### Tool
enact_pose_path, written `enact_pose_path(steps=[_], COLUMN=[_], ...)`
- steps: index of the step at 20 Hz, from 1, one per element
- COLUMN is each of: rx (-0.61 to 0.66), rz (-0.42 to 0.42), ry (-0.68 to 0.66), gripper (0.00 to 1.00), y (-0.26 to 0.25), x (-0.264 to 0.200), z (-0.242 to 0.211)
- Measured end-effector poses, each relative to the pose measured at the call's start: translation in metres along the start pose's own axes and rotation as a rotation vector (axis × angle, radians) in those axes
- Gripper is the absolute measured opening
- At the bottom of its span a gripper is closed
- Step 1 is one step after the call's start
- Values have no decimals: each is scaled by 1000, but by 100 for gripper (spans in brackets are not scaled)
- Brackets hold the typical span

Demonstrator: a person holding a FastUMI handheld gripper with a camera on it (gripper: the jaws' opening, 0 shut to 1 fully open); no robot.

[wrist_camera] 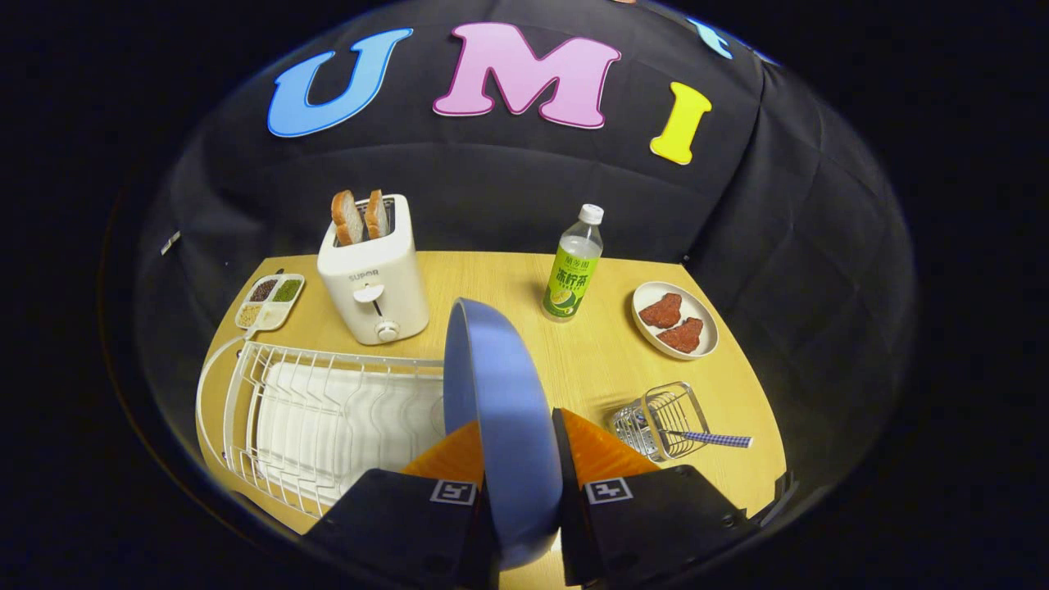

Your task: Take the plate from the dish rack, then take the spoon from the basket and place it into the plate.

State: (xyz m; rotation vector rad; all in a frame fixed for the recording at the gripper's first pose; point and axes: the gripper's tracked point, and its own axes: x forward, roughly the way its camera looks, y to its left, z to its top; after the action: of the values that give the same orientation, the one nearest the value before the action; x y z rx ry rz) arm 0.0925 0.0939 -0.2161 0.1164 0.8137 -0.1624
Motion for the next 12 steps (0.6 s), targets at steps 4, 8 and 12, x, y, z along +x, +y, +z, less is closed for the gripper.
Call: enact_pose_path(steps=[4, 8, 12], rx=[61, 121, 145], rz=[31, 140, 271], ry=[-59, -101, -99], gripper=[33, 33, 33], y=[-8, -14, -22], x=[-23, -64, -107], z=[23, 31, 15])
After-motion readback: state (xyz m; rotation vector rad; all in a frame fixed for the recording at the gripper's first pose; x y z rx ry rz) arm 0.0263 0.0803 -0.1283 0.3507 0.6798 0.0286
